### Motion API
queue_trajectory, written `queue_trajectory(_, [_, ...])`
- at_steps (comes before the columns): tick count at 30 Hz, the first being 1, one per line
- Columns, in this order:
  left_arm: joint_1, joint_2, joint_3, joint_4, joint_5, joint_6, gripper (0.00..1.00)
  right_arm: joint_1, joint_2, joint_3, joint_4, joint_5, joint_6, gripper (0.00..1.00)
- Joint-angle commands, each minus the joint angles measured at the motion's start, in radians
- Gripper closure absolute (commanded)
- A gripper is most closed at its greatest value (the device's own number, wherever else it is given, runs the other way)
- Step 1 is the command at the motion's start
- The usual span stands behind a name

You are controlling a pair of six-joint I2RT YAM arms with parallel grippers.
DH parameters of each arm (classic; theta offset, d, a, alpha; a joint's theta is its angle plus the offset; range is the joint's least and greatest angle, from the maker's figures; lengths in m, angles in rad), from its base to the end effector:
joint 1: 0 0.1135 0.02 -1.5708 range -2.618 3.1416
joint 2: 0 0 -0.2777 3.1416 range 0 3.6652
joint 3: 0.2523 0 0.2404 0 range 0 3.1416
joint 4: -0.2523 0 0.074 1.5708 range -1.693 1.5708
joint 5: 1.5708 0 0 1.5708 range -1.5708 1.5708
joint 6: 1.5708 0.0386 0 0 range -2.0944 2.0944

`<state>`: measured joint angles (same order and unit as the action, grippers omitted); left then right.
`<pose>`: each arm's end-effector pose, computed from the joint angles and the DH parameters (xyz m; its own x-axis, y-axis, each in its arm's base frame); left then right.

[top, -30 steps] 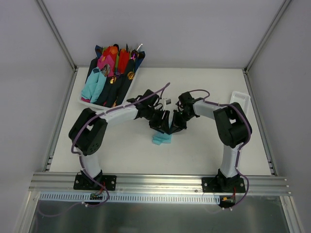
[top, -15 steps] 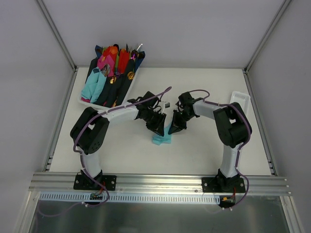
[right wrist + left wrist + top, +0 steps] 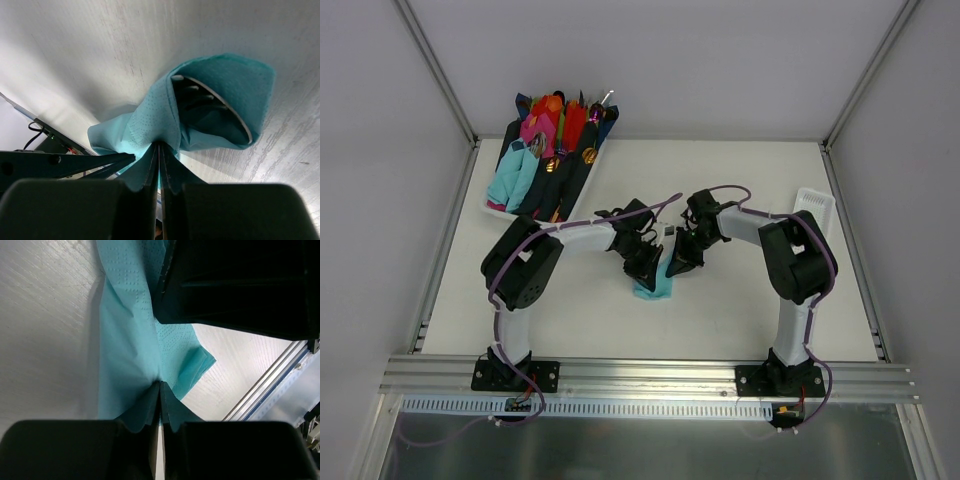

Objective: Place the utensils on the paper napkin and roll it up

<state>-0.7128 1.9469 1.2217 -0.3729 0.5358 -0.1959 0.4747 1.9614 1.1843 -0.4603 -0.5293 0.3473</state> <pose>0.2782 -0.2666 0.1669 -0.8044 0.4741 -0.3581 0.5929 0.6023 -0.5345 0.3192 0.1859 0.1484 -0.9746 -0.1705 -0.1453 -0.2231 0.7979 0.5600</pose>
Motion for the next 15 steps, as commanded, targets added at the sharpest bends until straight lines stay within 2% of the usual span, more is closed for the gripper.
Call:
queue_trajectory(1, [-0.007, 0.058, -0.005, -0.043, -0.108, 0.044, 0.98, 0.002, 0.042, 0.0, -0.057, 0.066, -0.031, 0.93])
queue_trajectory(6, [-0.008, 0.086, 0.007, -0.049, -0.146, 0.052, 1.0, 0.002, -0.042, 0.027, -0.057, 0.031, -0.037, 0.87])
queue_trajectory(11, [-0.008, 0.092, 0.01, -0.052, -0.194, 0.049, 0.99, 0.01, -0.116, 0.078, -0.057, -0.018, -0.005, 0.86])
queue_trajectory(15, [-0.007, 0.089, 0.013, -0.052, -0.203, 0.041, 0.97, 0.039, -0.113, 0.067, -0.026, -0.051, 0.036, 0.86])
